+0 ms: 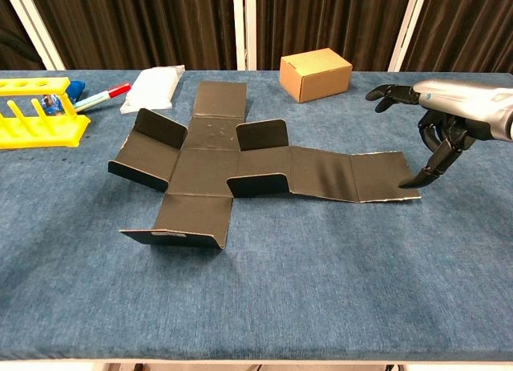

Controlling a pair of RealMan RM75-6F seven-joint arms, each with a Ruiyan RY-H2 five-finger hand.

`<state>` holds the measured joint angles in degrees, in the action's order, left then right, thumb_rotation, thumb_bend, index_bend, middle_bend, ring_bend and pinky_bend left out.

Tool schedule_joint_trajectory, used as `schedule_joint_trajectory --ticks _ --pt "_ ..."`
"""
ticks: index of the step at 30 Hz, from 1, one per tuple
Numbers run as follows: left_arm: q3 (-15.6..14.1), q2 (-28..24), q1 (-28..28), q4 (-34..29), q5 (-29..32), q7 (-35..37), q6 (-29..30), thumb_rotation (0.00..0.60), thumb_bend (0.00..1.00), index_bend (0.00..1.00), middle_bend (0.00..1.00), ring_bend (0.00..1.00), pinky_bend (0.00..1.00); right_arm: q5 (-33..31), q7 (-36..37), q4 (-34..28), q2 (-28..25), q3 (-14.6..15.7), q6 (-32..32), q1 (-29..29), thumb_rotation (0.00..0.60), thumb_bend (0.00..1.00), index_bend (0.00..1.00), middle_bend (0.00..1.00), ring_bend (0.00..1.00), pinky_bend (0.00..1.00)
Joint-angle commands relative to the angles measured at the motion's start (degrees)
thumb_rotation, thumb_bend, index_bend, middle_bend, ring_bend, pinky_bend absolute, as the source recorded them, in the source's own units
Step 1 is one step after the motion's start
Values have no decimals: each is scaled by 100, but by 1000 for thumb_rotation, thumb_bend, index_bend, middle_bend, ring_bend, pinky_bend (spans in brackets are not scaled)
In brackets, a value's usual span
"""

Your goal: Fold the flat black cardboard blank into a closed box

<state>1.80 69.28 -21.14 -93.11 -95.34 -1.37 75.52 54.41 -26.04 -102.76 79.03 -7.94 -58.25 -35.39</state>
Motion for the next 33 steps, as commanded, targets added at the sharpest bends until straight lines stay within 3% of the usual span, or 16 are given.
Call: schedule_joint_trajectory --ticks 1,8,13,24,33 --pt "-11 15 -13 10 18 17 -22 600 53 231 198 101 166 -105 -5 9 19 -9 25 -37 600 0 0 131 695 762" --pt "-53 111 -23 15 40 12 -39 600 53 229 198 100 166 -1354 -986 -194 243 -237 13 -675 600 0 0 121 716 776" --pt "-95 150 70 40 29 59 122 600 53 229 198 100 166 -2002 -1653 -128 885 -283 -463 -1098 600 0 0 83 718 782" --pt "-191 166 190 276 29 399 278 600 53 229 198 101 166 -1617 -1503 1280 2582 -304 -1264 -1156 600 0 0 64 725 795" --pt "-198 207 206 412 43 559 311 600 53 229 198 101 166 -1666 -1597 2011 3112 -547 -998 -1326 600 0 0 65 725 796"
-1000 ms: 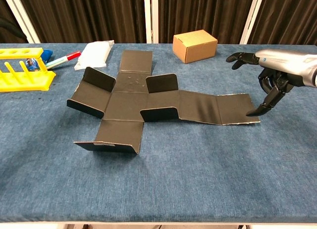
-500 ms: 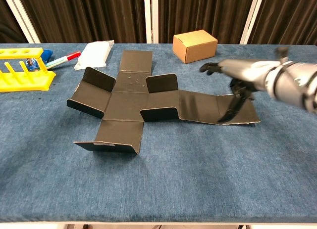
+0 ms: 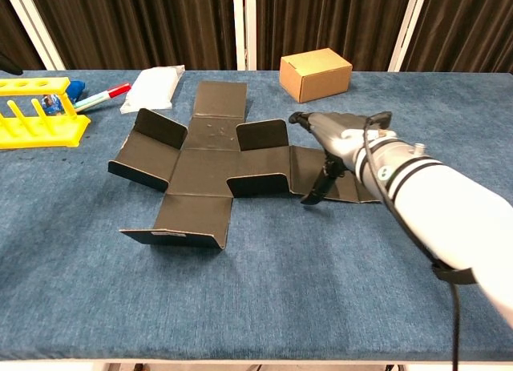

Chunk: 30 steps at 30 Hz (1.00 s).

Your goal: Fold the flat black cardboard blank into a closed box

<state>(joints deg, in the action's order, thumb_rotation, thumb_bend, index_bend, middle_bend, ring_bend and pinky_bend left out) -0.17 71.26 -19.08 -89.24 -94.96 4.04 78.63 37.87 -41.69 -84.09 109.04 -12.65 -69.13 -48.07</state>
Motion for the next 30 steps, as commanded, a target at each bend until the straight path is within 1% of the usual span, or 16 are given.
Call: schedule_joint_trajectory --ticks 1,5,9,12,14,18,21,24,27,30 --pt "-4 11 -3 36 3 34 -6 600 53 229 197 101 166 -17 -63 231 141 -99 131 -81 600 0 0 67 725 796" --pt "-5 6 -14 57 -7 49 -11 600 54 229 198 100 166 -203 -271 498 96 -243 288 -168 600 0 0 80 727 797" --pt "1 3 -19 54 -24 52 10 600 52 229 198 101 166 -502 -517 677 -208 -423 603 -273 600 0 0 88 727 798" --pt "-5 -14 -35 50 -26 24 -23 600 53 229 198 101 166 -689 -748 669 -508 -460 848 -363 600 0 0 92 727 797" --pt "-7 -25 -47 39 -10 16 -57 600 53 229 198 101 166 -1006 -939 526 -740 -495 1094 -432 600 0 0 104 727 795" --pt "-6 -49 -75 -3 19 -23 -126 600 53 229 198 101 166 -2009 -1422 275 -1276 -577 1766 -760 600 0 0 114 727 792" --pt "-10 -69 -76 -49 42 -60 -151 600 53 229 197 100 166 -2653 -1712 248 -1538 -526 2121 -1088 600 2 0 103 727 784" --pt "1 -71 -70 -75 92 -70 -164 600 53 229 198 100 165 -3130 -1844 298 -1625 -431 2321 -1404 600 4 0 81 727 774" --pt "10 -63 -75 -68 131 -68 -192 600 53 229 198 100 165 -3328 -1827 421 -1574 -332 2410 -1616 600 7 0 72 727 770" --pt "9 -59 -83 -63 134 -64 -207 600 53 229 197 100 166 -3338 -1771 529 -1494 -244 2400 -1756 600 8 2 74 727 767"
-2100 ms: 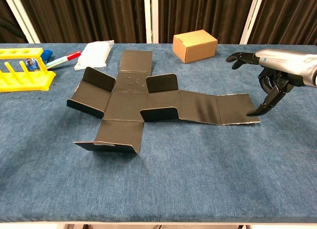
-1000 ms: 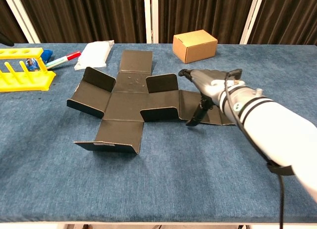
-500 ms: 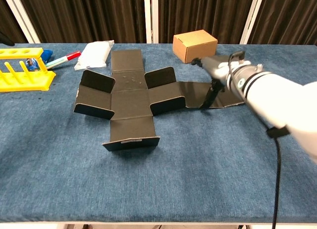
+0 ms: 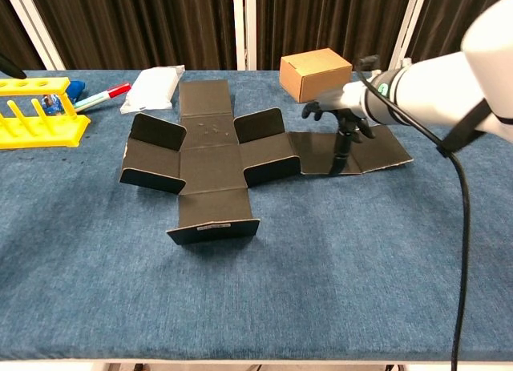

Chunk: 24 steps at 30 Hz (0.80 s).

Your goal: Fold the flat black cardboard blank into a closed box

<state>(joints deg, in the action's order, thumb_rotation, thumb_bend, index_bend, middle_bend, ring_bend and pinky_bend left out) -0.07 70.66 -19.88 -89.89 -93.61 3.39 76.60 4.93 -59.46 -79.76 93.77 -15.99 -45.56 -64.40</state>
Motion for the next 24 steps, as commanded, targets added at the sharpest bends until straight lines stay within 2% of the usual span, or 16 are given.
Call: schedule_joint_trajectory --ticks 1,13,19,24 --pt "-2 1 -5 9 0 -1 -8 600 53 229 197 101 165 -50 39 135 69 122 40 -174 600 8 7 76 728 766" --pt "-15 68 33 139 27 121 33 600 52 229 197 100 165 -27 212 364 329 508 -66 -500 600 25 62 100 727 763" --pt "-1 98 20 203 66 162 -2 600 53 229 197 100 165 -135 200 480 415 625 -51 -639 600 168 208 144 727 763" --pt "60 135 -52 271 213 154 -172 600 53 229 197 100 165 -214 157 555 477 705 -16 -761 600 177 258 167 733 764"
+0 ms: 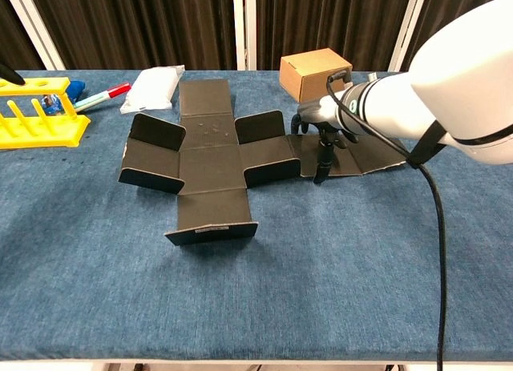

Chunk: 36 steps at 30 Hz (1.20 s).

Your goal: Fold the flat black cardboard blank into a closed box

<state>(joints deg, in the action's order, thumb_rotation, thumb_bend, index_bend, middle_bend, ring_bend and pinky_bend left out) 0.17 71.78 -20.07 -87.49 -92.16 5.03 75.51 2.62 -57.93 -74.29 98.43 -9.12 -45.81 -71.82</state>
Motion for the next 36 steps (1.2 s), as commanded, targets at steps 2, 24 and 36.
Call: schedule_joint_trajectory --ticks 2,24,36 --pt "76 57 -61 58 154 -26 -129 600 53 229 197 101 167 123 74 -30 -12 32 15 -5 600 188 322 195 743 770" --pt "385 1206 -275 881 1103 -1352 -680 600 56 95 93 579 904 2529 1875 -1005 -674 307 -136 967 600 241 457 318 778 787" --pt "507 2197 -599 1695 1022 -1812 -706 600 57 5 10 580 938 2502 1830 -1220 -709 264 -295 820 600 240 457 318 780 788"
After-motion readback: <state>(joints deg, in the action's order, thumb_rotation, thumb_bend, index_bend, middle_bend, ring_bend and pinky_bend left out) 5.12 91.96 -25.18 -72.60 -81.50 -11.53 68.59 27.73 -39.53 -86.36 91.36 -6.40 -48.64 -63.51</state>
